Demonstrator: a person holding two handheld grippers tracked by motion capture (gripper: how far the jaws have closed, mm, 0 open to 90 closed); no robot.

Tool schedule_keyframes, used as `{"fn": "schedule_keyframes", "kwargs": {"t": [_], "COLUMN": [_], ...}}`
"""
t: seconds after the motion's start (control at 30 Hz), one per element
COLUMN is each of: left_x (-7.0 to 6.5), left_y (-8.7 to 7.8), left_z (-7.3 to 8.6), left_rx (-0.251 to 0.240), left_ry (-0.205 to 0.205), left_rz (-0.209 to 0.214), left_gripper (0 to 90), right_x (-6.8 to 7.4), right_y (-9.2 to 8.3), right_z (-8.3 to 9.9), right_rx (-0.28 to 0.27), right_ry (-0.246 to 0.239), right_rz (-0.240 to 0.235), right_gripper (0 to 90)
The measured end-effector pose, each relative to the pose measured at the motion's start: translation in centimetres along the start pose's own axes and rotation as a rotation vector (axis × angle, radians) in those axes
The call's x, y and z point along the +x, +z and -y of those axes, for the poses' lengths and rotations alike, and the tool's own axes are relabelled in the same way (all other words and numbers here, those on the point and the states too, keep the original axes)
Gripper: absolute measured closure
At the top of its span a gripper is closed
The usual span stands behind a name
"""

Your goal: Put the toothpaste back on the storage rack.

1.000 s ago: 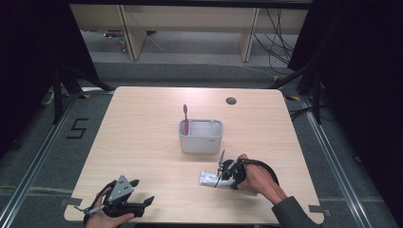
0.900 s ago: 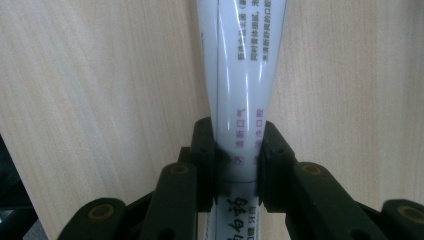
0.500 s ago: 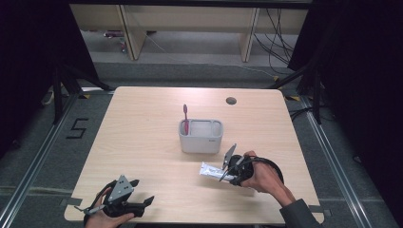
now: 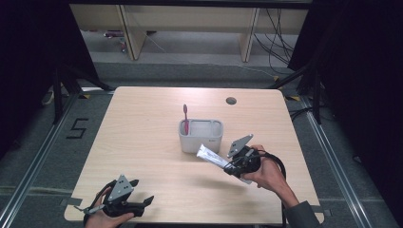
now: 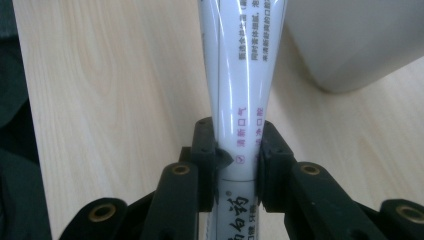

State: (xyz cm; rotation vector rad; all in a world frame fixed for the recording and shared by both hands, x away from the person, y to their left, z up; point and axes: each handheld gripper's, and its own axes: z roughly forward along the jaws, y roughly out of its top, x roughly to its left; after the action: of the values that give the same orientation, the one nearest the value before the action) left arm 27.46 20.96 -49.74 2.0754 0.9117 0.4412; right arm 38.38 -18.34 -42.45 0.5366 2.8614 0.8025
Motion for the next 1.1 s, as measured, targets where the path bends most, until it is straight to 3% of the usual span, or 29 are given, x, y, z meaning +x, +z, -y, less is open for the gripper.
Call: {"fn": "schedule_keyframes", "kwargs": {"t": [0.07,0.1,0.17,0.27,0.4,0.43,0.53,0.67,0.93,1.0,1.1], "left_x": [0.0,-0.1,0.0,0.0,0.0,0.0,0.1,0.1,0.1,0.0,0.0], "left_y": [0.0,0.1,0.0,0.0,0.0,0.0,0.0,0.0,0.1,0.0,0.1], "left_z": [0.0,0.0,0.0,0.0,0.0,0.0,0.0,0.0,0.0,0.0,0.1], "left_rx": [-0.001,-0.017,0.004,-0.005,0.004,0.0,0.007,0.008,0.003,0.0,-0.015], "left_ry": [0.0,-0.019,0.002,-0.005,0.002,0.004,0.013,0.01,0.006,-0.006,-0.021], "left_rz": [0.001,0.0,-0.001,-0.003,0.0,0.004,-0.004,-0.009,-0.009,0.001,0.005], "left_gripper": [20.4,20.3,20.4,20.4,20.4,20.4,20.4,20.4,20.4,20.4,20.4], "right_x": [-0.2,-0.2,-0.4,-0.4,-0.8,-1.0,-1.2,-1.7,-2.2,-2.6,-2.8], "right_y": [-0.2,-0.4,-0.7,-1.1,-1.7,-1.8,-2.1,-2.5,-3.1,-3.3,-3.3], "right_z": [-0.1,-0.1,-0.2,-0.2,-0.4,-0.5,-0.7,-1.3,-3.2,-3.8,-4.2], "right_rx": [-0.039,-0.06,-0.087,-0.136,-0.208,-0.224,-0.283,-0.358,-0.489,-0.543,-0.556], "right_ry": [0.004,0.022,0.037,0.072,0.089,0.072,0.1,0.107,0.12,0.136,0.149], "right_rz": [0.014,0.026,0.018,0.034,0.044,0.032,0.031,0.051,0.058,0.053,0.051], "right_gripper": [74.4,74.4,74.4,74.4,74.5,74.5,74.5,74.5,74.6,74.6,74.6]}}
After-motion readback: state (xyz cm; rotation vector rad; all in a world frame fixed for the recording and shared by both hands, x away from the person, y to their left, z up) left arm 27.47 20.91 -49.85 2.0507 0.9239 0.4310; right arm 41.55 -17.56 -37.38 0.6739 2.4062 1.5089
